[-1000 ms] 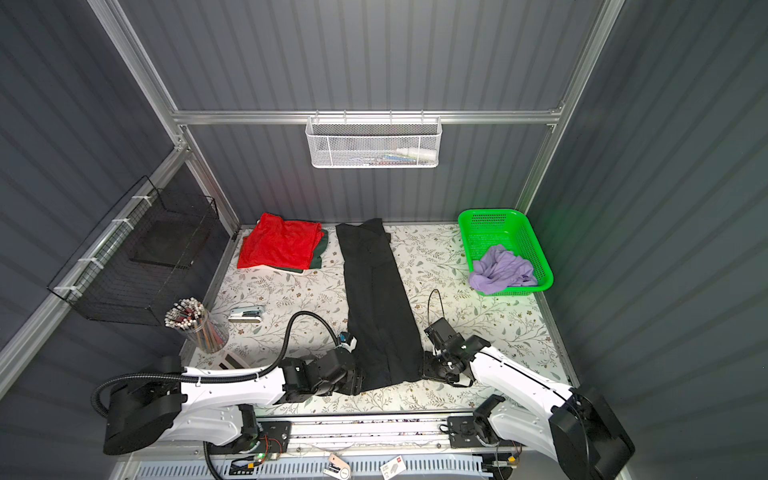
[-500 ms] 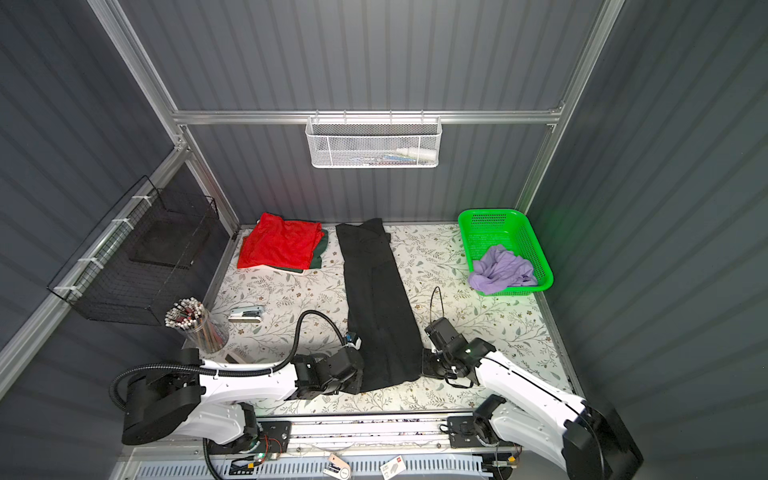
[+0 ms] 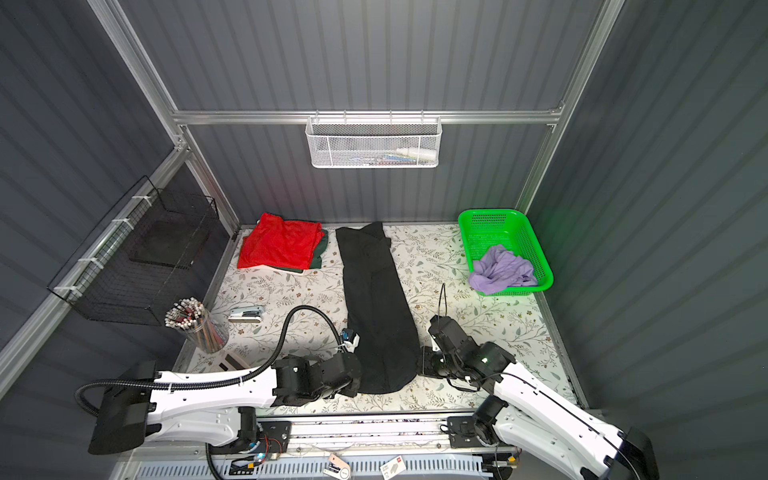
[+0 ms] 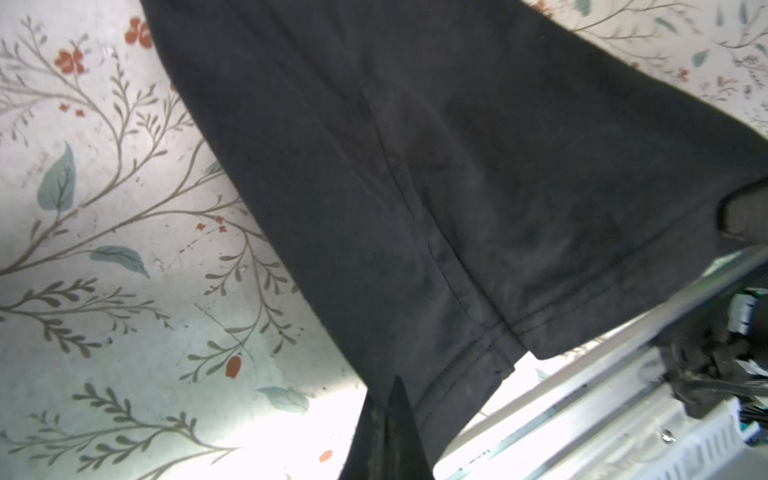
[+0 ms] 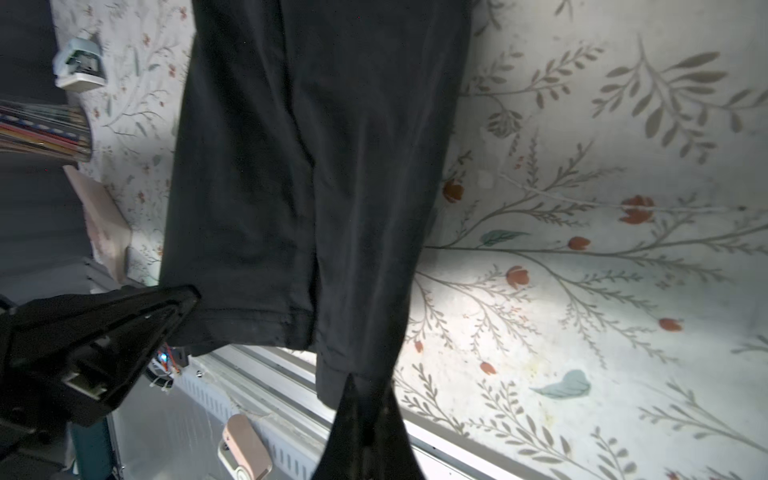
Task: Fold and stack the t-shirts
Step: 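Fold the near hem farther from the robot with both grippers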
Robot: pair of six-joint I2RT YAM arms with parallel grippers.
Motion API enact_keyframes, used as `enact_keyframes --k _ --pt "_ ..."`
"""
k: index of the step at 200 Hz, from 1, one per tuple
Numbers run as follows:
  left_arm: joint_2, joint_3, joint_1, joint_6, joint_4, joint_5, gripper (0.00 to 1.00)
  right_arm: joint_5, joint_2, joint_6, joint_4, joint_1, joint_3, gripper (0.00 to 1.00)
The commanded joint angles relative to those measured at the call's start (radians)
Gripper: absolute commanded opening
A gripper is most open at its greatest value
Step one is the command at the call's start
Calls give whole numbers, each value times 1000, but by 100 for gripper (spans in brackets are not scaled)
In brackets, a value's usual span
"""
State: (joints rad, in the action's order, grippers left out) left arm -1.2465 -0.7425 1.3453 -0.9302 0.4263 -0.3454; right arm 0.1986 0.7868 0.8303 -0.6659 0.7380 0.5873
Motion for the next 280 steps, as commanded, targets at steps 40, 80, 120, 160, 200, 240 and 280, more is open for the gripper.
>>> enact_keyframes --k 40,80,120,160,200,240,280 --pt "50 -67 18 -60 155 -150 0 -80 -9 35 -24 12 108 0" --pt "83 -94 -100 -20 200 -220 0 -121 91 -7 53 -18 162 0" --pt "56 -124 -306 123 135 -128 0 -12 302 -99 112 -128 261 0" --pt "-83 -204 -468 247 100 -29 0 17 495 -189 145 -225 375 0" --pt "-215 -254 -608 332 35 51 0 48 702 -237 170 -280 509 0" --pt "-378 -345 -721 400 -10 135 0 67 899 -277 158 -314 656 0" --pt "-528 -451 -797 432 -16 193 0 78 1046 -308 134 -367 784 3"
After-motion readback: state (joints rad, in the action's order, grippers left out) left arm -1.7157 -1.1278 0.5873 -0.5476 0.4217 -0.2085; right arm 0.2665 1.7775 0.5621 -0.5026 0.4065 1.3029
